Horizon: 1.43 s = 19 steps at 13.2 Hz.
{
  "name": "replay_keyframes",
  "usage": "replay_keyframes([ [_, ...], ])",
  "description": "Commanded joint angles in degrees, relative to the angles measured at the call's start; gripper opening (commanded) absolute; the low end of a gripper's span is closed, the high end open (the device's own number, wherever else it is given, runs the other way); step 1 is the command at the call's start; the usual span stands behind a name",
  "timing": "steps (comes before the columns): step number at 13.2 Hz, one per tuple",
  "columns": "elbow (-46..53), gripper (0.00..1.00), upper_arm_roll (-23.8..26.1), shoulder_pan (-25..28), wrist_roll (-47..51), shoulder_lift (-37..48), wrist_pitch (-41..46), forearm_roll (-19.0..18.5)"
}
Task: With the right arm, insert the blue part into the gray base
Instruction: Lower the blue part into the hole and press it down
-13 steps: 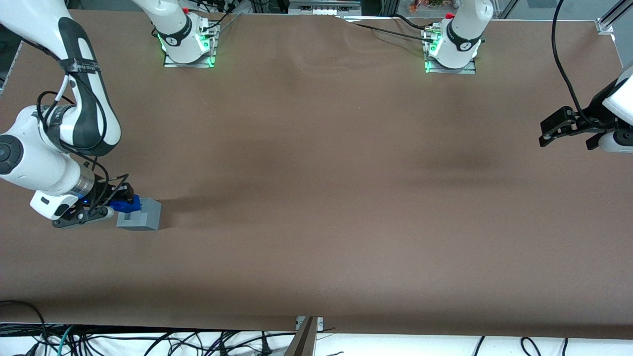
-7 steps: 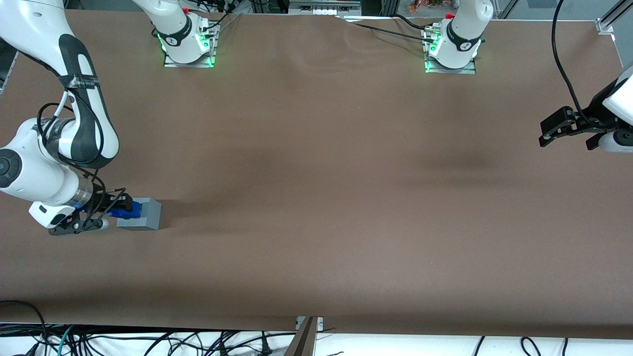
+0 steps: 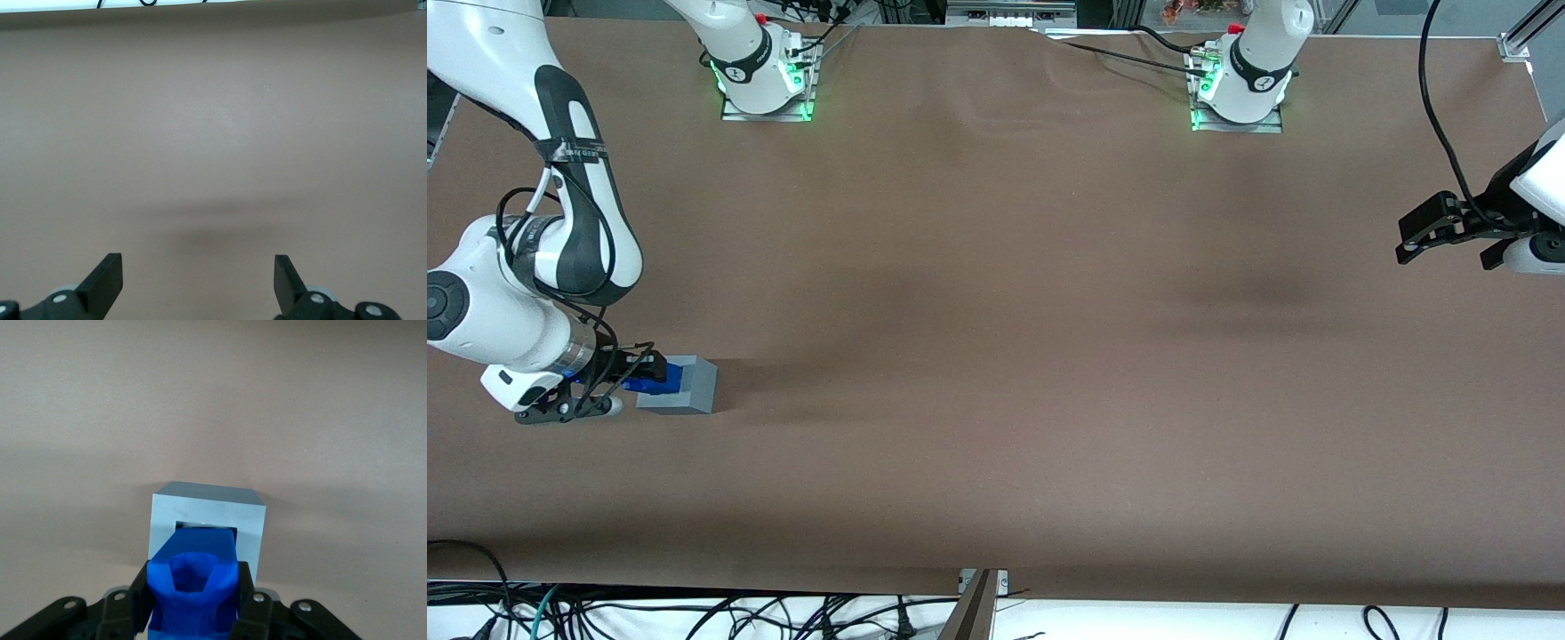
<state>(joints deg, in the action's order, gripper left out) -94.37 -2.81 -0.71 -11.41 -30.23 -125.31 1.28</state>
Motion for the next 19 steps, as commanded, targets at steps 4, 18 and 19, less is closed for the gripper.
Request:
replay_keyframes([
  [4,1.8,0.03,0.2,-0.3,1.7,-1.0,-0.4,0.7],
  [18,1.4,0.99,0.5,-0.3,4.6,2.4,1.8,0.3],
  [19,1.3,0.99,0.5,-0.3,4.5,2.6,1.9,0.2],
])
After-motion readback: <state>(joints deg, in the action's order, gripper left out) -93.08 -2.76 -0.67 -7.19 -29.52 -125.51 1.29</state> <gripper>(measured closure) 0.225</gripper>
